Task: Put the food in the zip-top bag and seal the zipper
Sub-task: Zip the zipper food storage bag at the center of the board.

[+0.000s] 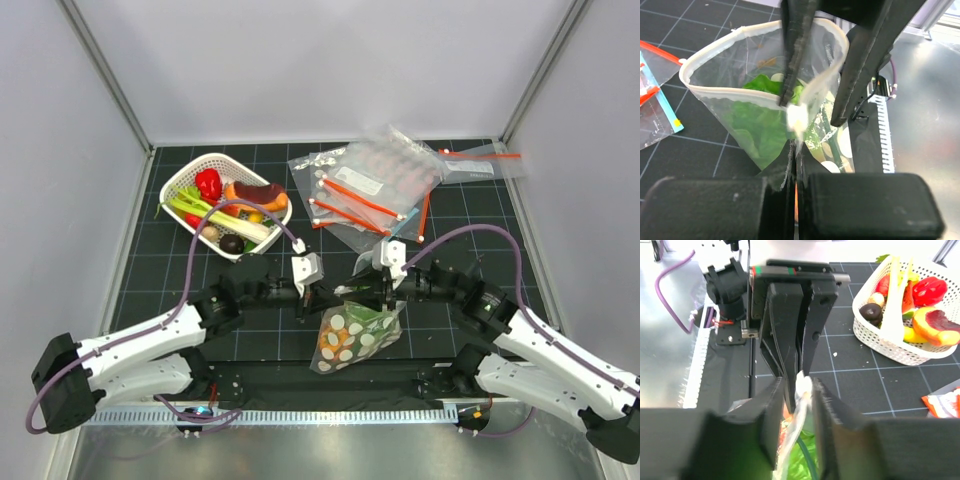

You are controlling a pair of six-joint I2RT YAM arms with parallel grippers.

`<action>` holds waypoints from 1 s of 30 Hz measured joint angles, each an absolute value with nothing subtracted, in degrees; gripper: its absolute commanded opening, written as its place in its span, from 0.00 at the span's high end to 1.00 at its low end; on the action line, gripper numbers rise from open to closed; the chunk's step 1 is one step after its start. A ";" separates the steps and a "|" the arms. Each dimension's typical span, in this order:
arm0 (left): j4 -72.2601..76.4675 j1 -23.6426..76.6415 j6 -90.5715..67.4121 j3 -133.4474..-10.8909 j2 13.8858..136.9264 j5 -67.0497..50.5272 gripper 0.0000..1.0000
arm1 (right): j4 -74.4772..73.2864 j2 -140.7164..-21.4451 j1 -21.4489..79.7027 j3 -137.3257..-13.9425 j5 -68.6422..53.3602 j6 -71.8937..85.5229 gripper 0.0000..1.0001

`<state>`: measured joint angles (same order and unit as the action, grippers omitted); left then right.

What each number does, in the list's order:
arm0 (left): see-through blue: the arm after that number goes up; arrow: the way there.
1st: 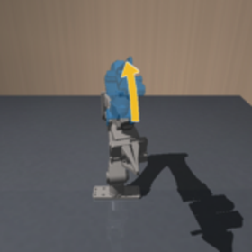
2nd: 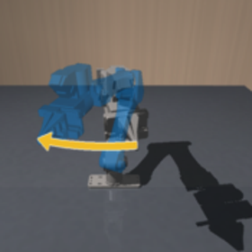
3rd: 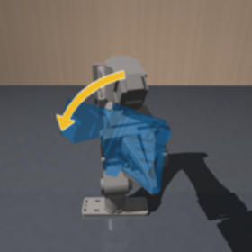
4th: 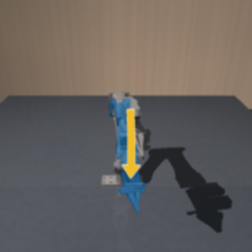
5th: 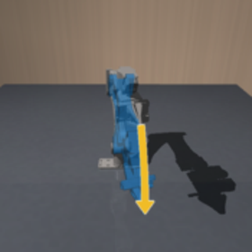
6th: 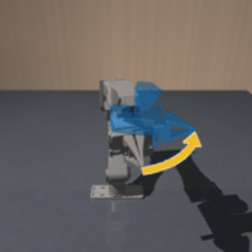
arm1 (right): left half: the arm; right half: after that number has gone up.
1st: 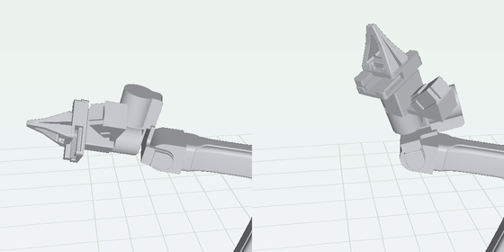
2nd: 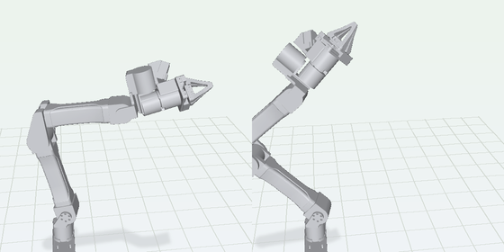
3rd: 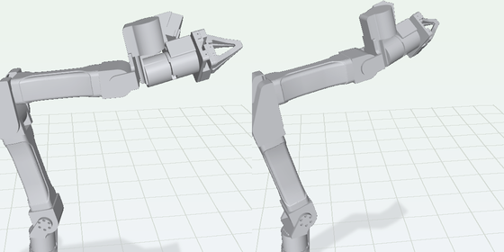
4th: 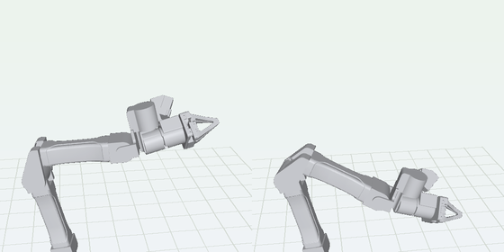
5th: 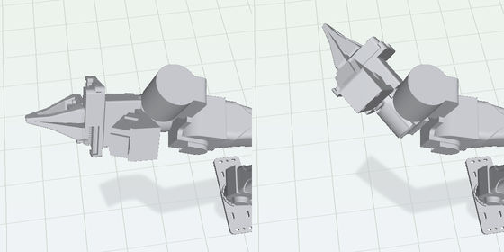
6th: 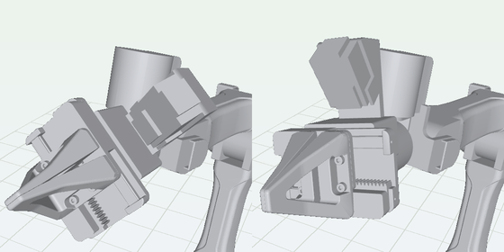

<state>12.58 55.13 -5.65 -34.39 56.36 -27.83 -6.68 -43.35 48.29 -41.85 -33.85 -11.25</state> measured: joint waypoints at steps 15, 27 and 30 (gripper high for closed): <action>-0.99 62.89 2.09 -41.34 52.53 -28.77 1.00 | -1.78 -39.24 48.42 -39.20 -37.63 -10.20 0.34; -3.86 64.42 4.16 -41.74 51.70 -22.06 1.00 | -5.87 -43.53 48.77 -41.58 -42.06 -11.05 0.90; -4.16 64.51 4.14 -41.65 50.52 -19.22 1.00 | -5.96 -43.48 48.95 -41.85 -42.15 -11.03 0.99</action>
<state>-4.16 64.51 4.14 -41.65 50.52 -19.22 -5.96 -43.48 48.95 -41.85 -42.15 -11.03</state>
